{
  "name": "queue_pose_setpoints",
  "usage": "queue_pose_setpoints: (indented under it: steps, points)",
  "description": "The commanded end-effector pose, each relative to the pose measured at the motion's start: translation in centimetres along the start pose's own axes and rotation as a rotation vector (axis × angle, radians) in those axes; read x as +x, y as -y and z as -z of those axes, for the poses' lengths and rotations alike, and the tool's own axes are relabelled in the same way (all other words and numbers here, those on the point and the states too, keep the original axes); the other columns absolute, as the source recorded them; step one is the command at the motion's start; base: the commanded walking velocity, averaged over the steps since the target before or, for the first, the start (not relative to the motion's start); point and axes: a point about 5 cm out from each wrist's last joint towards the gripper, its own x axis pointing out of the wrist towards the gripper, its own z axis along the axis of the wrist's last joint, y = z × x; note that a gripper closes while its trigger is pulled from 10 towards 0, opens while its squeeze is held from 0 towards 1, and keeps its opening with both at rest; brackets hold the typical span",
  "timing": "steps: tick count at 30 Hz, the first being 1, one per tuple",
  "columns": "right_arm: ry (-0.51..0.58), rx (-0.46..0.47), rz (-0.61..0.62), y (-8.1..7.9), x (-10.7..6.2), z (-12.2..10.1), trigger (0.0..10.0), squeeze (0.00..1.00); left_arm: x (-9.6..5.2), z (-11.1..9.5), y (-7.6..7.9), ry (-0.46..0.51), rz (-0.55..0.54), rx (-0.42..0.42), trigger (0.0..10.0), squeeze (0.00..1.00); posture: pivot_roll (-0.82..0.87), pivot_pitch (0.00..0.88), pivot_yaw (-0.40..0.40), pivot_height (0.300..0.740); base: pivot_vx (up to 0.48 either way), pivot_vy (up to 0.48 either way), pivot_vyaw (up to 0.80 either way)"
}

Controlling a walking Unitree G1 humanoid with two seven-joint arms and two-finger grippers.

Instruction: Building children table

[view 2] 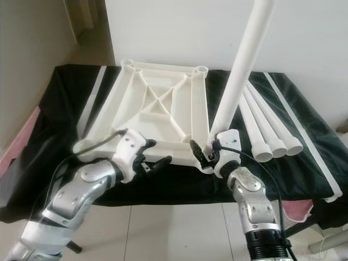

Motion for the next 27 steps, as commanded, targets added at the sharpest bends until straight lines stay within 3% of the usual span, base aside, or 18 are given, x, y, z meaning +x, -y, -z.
queue_pose_setpoints:
  steps: [1, 3, 4, 13, 19, 21, 27]
  points:
    - [-0.011, -0.014, -0.034, 0.0, 0.2, 0.2, 10.0, 0.0, 0.1, -0.3, 0.5, 0.006, 0.081, 0.011, 10.0, 0.0, 0.0, 0.0, -0.026, 0.74, 0.0, 0.0, 0.0]
    - [-0.026, -0.035, -0.053, 0.3, 0.3, 0.4, 10.0, 0.0, 0.1, -0.3, 0.4, 0.005, 0.079, 0.01, 10.0, 0.0, 0.0, 0.0, -0.026, 0.74, 0.0, 0.0, 0.0]
    - [-0.035, -0.023, -0.051, 0.6, 0.4, 0.5, 0.1, 0.0, 0.0, -0.4, 0.3, 0.005, 0.076, 0.013, 10.0, 0.0, 0.0, 0.0, -0.028, 0.74, 0.0, 0.0, 0.0]
    - [-0.055, -0.035, -0.056, 0.7, 0.2, 1.2, 0.0, 0.0, -0.1, -0.3, 0.1, -0.001, 0.06, 0.005, 10.0, 0.0, 0.01, 0.0, -0.029, 0.74, 0.0, 0.0, 0.0]
    - [-0.066, -0.001, 0.025, 1.1, 0.1, 1.4, 0.0, 0.0, -0.1, -0.2, 0.0, -0.007, 0.053, 0.002, 10.0, 0.0, 0.01, 0.0, -0.029, 0.74, 0.0, 0.0, 0.0]
    - [-0.067, 0.066, 0.151, 0.8, 0.1, 1.5, 0.0, 0.0, -0.3, -0.1, -0.3, -0.015, 0.039, 0.005, 10.0, 0.0, 0.0, 0.0, -0.028, 0.74, 0.0, 0.0, 0.0]
    - [-0.055, 0.138, 0.313, -0.5, 0.3, 1.8, 0.0, 0.0, -0.5, 0.0, -0.8, -0.02, 0.026, 0.003, 10.0, 0.0, -0.01, 0.013, -0.02, 0.74, 0.0, 0.0, 0.0]
